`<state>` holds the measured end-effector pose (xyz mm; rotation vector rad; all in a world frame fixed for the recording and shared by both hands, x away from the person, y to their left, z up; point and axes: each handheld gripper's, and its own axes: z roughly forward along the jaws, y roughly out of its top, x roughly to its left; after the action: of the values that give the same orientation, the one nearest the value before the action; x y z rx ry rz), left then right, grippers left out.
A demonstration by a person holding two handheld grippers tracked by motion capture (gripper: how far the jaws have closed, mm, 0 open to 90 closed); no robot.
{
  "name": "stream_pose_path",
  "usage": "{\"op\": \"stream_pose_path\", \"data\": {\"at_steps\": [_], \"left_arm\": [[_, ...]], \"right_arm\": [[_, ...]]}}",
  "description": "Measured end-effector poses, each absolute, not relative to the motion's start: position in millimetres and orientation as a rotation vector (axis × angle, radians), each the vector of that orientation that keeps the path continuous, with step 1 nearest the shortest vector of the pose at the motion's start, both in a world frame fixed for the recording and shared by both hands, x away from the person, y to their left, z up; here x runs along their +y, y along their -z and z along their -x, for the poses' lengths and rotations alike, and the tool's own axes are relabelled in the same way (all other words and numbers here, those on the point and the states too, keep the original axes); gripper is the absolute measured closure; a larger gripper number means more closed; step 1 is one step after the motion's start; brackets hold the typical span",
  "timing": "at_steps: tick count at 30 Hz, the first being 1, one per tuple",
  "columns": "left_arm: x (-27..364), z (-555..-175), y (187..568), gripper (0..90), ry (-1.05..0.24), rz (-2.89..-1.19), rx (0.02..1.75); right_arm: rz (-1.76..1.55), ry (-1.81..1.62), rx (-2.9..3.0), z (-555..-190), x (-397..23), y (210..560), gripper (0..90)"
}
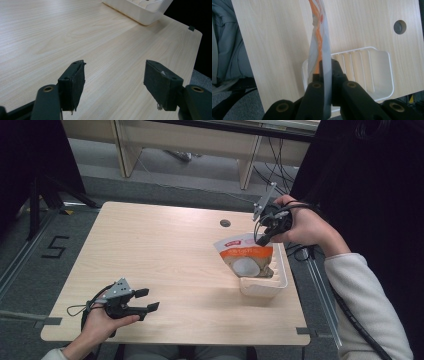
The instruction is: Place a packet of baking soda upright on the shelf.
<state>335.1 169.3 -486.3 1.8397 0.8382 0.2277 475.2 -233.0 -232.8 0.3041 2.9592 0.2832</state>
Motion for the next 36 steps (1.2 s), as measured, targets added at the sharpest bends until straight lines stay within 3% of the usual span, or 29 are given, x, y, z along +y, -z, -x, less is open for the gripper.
{"op": "stream_pose_path", "data": {"at_steps": [36], "left_arm": [[168.1, -335.0, 486.7, 32.4, -0.227, -1.832, 0.838]], "right_arm": [[-0.286, -0.189, 2.989, -474.0, -263.4, 241.2, 90.0]]}}
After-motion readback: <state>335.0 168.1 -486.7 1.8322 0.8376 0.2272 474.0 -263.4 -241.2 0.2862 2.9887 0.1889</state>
